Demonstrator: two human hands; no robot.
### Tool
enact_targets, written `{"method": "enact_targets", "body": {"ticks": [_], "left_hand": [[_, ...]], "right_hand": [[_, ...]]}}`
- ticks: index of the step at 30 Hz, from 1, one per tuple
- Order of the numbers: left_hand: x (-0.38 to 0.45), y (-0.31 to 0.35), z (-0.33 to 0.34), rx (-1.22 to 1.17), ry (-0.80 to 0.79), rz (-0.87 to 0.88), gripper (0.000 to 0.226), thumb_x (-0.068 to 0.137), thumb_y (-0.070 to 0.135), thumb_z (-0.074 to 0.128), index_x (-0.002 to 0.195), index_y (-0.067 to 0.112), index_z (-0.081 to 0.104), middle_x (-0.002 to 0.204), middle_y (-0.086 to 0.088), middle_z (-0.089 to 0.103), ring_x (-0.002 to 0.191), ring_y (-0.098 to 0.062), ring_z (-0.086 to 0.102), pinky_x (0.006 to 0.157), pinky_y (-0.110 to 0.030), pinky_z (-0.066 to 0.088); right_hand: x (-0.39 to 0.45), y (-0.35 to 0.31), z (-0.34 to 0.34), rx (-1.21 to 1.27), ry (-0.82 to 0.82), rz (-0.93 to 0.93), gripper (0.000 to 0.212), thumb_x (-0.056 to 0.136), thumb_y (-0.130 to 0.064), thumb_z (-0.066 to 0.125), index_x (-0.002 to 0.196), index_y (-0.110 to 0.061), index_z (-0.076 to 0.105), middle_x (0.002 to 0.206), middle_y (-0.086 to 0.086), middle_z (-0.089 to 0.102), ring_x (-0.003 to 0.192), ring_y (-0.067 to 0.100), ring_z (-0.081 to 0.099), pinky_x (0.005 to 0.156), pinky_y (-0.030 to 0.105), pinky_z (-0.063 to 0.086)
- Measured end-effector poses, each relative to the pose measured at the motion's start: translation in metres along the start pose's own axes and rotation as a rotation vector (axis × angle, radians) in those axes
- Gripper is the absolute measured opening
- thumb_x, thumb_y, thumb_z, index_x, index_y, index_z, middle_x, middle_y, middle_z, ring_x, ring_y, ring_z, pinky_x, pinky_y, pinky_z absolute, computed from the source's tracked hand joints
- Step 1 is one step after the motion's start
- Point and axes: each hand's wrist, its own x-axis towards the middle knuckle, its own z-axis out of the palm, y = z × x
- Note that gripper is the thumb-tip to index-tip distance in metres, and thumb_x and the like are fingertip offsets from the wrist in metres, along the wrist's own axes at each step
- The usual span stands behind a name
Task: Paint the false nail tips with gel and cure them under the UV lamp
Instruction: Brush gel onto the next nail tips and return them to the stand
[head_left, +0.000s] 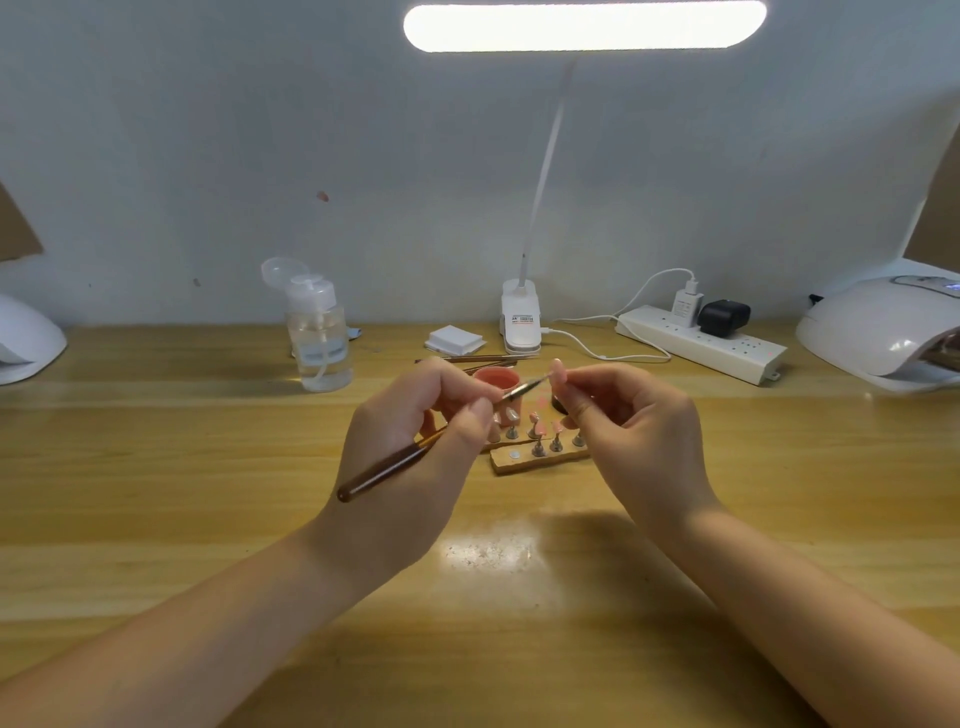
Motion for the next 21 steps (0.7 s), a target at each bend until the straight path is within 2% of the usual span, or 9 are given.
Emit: {"method": "enact_targets", "body": {"ticks": [3, 7, 10, 12, 14, 17, 19, 21], "left_hand": [[0.0015, 0.0007, 0.0021, 0.020, 0.002, 0.012, 0.010, 0.090, 0.027, 0.059, 0.094, 0.024, 0.067, 0.084, 0.017, 0.069, 0.081, -0.005, 0.064, 0.067, -0.015, 0.046], [-0.0001, -0.0008, 0.0010, 0.038, -0.038, 0.001, 0.009, 0.086, 0.020, 0.059, 0.084, 0.023, 0.067, 0.080, 0.021, 0.068, 0.083, 0.000, 0.064, 0.070, -0.011, 0.043], [-0.0004, 0.0013, -0.0001, 0.016, -0.004, 0.020, 0.010, 0.086, 0.030, 0.057, 0.085, 0.026, 0.066, 0.079, 0.019, 0.068, 0.081, -0.004, 0.065, 0.068, -0.016, 0.048], [0.0004, 0.0017, 0.0017, 0.019, 0.027, 0.009, 0.009, 0.089, 0.028, 0.059, 0.091, 0.025, 0.067, 0.082, 0.016, 0.070, 0.080, -0.006, 0.065, 0.066, -0.019, 0.049], [0.0009, 0.0017, 0.0035, 0.027, 0.015, -0.007, 0.011, 0.088, 0.026, 0.058, 0.093, 0.025, 0.068, 0.083, 0.016, 0.070, 0.080, -0.005, 0.064, 0.065, -0.017, 0.048], [-0.0002, 0.0010, 0.0026, 0.036, -0.025, 0.001, 0.008, 0.084, 0.025, 0.059, 0.085, 0.025, 0.067, 0.080, 0.019, 0.069, 0.080, -0.001, 0.063, 0.067, -0.010, 0.043], [-0.0008, 0.0012, 0.0010, 0.008, -0.021, 0.006, 0.010, 0.082, 0.028, 0.056, 0.083, 0.026, 0.066, 0.079, 0.021, 0.068, 0.081, 0.000, 0.063, 0.068, -0.011, 0.044], [-0.0001, 0.0012, 0.0012, -0.004, 0.016, 0.002, 0.013, 0.085, 0.031, 0.054, 0.086, 0.026, 0.066, 0.079, 0.016, 0.069, 0.081, -0.006, 0.065, 0.067, -0.016, 0.047]], "right_hand": [[0.0004, -0.0001, 0.0009, -0.020, -0.009, -0.015, 0.013, 0.086, -0.015, 0.071, 0.098, -0.016, 0.074, 0.080, -0.004, 0.072, 0.071, 0.018, 0.068, 0.064, 0.044, 0.057], [-0.0006, 0.0006, 0.0006, -0.047, -0.007, -0.033, 0.013, 0.086, -0.013, 0.071, 0.099, -0.016, 0.073, 0.082, -0.004, 0.072, 0.072, 0.014, 0.068, 0.064, 0.036, 0.058], [-0.0006, 0.0003, 0.0002, -0.041, -0.006, -0.030, 0.013, 0.086, -0.014, 0.071, 0.099, -0.015, 0.073, 0.082, -0.004, 0.072, 0.074, 0.014, 0.068, 0.065, 0.035, 0.058], [-0.0002, -0.0006, 0.0004, -0.043, -0.012, -0.036, 0.014, 0.086, -0.011, 0.070, 0.099, -0.015, 0.073, 0.084, -0.005, 0.072, 0.075, 0.013, 0.068, 0.066, 0.034, 0.058], [-0.0003, -0.0012, 0.0006, -0.051, -0.016, -0.047, 0.015, 0.086, -0.009, 0.070, 0.098, -0.017, 0.073, 0.083, -0.006, 0.072, 0.075, 0.012, 0.068, 0.067, 0.034, 0.058], [-0.0012, -0.0014, 0.0010, -0.067, -0.026, -0.048, 0.014, 0.085, -0.008, 0.071, 0.097, -0.016, 0.073, 0.080, -0.006, 0.071, 0.071, 0.012, 0.066, 0.065, 0.035, 0.057], [-0.0013, -0.0019, 0.0010, -0.038, -0.020, -0.026, 0.011, 0.086, -0.009, 0.071, 0.095, -0.015, 0.074, 0.077, -0.006, 0.071, 0.070, 0.014, 0.066, 0.065, 0.036, 0.057], [-0.0012, -0.0035, 0.0009, -0.005, -0.015, -0.008, 0.011, 0.086, -0.011, 0.072, 0.093, -0.019, 0.074, 0.075, -0.007, 0.071, 0.069, 0.014, 0.067, 0.065, 0.038, 0.057]]}}
